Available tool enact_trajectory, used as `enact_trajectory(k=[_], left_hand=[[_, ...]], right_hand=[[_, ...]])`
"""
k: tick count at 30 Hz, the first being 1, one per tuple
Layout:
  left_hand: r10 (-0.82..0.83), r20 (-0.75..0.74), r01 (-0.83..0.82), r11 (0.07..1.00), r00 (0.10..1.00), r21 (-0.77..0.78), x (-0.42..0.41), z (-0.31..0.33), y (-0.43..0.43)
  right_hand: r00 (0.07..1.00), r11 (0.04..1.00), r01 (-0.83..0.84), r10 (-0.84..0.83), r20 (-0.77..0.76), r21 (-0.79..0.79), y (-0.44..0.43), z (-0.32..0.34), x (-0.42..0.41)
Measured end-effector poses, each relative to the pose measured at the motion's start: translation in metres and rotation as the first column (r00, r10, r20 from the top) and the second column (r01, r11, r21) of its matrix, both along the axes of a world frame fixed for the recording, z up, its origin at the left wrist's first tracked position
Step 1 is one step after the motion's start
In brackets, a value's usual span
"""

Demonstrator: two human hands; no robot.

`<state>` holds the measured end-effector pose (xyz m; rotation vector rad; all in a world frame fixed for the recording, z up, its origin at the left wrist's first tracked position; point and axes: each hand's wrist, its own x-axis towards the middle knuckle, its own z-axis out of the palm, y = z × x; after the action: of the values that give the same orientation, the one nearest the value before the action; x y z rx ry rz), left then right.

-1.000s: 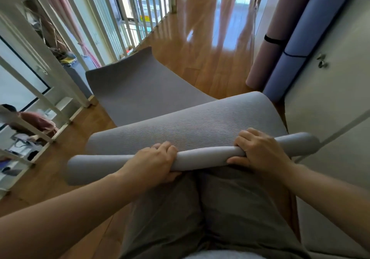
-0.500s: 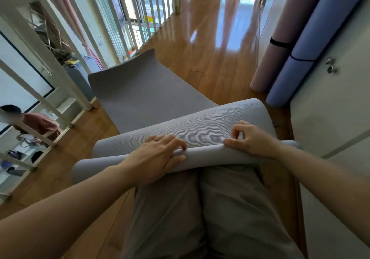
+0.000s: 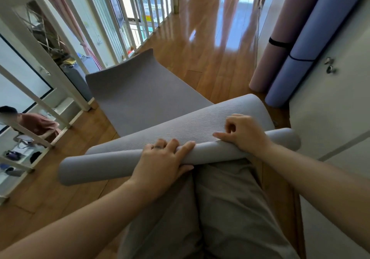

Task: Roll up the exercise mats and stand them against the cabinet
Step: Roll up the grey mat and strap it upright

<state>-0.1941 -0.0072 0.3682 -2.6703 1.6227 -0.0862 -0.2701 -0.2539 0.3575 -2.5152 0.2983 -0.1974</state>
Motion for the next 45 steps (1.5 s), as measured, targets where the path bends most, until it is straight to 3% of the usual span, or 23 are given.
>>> enact_trajectory(k=[2, 3, 7, 12, 18, 25, 32, 40, 42, 45], left_hand=[[0.002, -0.034, 0.000, 0.998, 0.999, 0.058, 0.004, 0.003, -0.003], [-0.005, -0.047, 0.008, 0.997, 0.999, 0.074, 0.005, 0.004, -0.004], [-0.006, -0.139, 0.023, 0.992, 0.990, 0.121, 0.012, 0.011, -0.010], [0.032, -0.266, 0.009, 0.988, 0.963, 0.152, 0.023, 0.015, -0.018], [0.080, -0.041, -0.078, 0.996, 0.996, 0.045, 0.006, 0.010, -0.016], [0.018, 0.013, -0.017, 0.999, 1.000, -0.045, 0.006, 0.052, -0.005], [-0.015, -0.081, 0.021, 0.998, 0.997, 0.067, -0.031, 0.039, 0.015], [-0.008, -0.096, 0.016, 0.996, 0.995, 0.082, -0.043, 0.008, 0.028], [-0.009, -0.119, 0.023, 0.993, 0.993, 0.114, -0.036, 0.010, 0.024], [-0.074, -0.142, 0.090, 0.990, 0.987, 0.108, -0.022, 0.014, 0.021]], right_hand=[[0.957, 0.978, 0.000, 0.060, 0.285, -0.207, 0.016, -0.007, -0.015], [0.946, 0.963, 0.008, 0.080, 0.313, -0.270, 0.023, -0.011, -0.026], [0.986, 0.911, -0.043, 0.106, 0.132, -0.409, 0.041, -0.019, -0.059], [0.999, 0.889, -0.040, 0.025, -0.040, -0.456, 0.045, -0.002, -0.037], [0.993, 0.855, -0.088, 0.038, -0.108, -0.511, 0.044, 0.007, -0.015], [0.954, 0.743, -0.295, 0.197, -0.224, -0.601, 0.042, 0.072, -0.014], [0.918, 0.765, -0.374, 0.225, -0.326, -0.524, 0.061, 0.049, -0.059], [0.975, 0.861, -0.165, 0.215, 0.050, -0.482, 0.070, 0.001, -0.079], [0.977, 0.861, -0.170, 0.210, 0.029, -0.480, 0.066, 0.003, -0.071], [0.964, 0.863, -0.266, 0.228, -0.138, -0.429, 0.056, 0.012, -0.056]])
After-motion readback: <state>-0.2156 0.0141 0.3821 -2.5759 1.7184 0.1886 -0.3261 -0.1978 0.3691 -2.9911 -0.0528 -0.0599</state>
